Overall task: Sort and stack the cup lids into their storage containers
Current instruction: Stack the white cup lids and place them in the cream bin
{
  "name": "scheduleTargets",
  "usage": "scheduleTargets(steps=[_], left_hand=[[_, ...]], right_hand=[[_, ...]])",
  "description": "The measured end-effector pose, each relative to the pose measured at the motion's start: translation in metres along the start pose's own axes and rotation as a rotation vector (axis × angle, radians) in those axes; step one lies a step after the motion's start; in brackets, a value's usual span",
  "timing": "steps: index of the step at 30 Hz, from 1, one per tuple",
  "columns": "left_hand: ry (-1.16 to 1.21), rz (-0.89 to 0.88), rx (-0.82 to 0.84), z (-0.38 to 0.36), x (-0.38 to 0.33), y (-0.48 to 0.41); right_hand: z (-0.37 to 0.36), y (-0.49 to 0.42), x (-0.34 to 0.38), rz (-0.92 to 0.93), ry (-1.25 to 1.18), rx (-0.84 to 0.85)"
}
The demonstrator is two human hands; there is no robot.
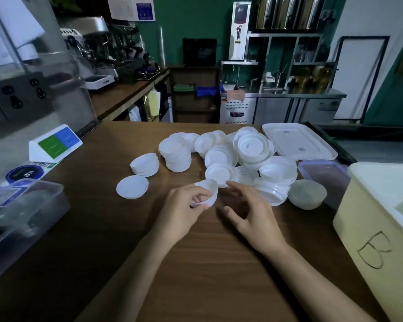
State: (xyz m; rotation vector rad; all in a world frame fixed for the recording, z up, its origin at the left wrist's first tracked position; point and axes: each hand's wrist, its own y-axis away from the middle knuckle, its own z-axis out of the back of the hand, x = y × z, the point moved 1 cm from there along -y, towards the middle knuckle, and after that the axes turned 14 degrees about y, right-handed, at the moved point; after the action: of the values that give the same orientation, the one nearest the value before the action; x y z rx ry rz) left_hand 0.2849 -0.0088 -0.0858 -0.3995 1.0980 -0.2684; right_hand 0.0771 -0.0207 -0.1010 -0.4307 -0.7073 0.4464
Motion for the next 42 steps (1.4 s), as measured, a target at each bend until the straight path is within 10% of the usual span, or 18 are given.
scheduleTargets(steps=[13,19,24,42], left_hand=[[0.488,0.181,-0.105,0.001,-0.016,0.003],[-0.043,-0.16,-0.09,-0.005,-0.001,0.006],[-0.213,-0.117,0.092,0.001,0.016,0.01],[0.201,0.095,-0.094,0.006,-0.01,0.013]], right_hand=[[0.002,-0.004,0.002,-0.181,-0.516,0.079],[0.007,-0.006,-0.001,-0.34,-0.646,0.016],[0.02,0.002,-0.005,-0.351,-0.58,-0.025],[0.019,0.01,-0.006,-0.416,-0.629,-0.039]])
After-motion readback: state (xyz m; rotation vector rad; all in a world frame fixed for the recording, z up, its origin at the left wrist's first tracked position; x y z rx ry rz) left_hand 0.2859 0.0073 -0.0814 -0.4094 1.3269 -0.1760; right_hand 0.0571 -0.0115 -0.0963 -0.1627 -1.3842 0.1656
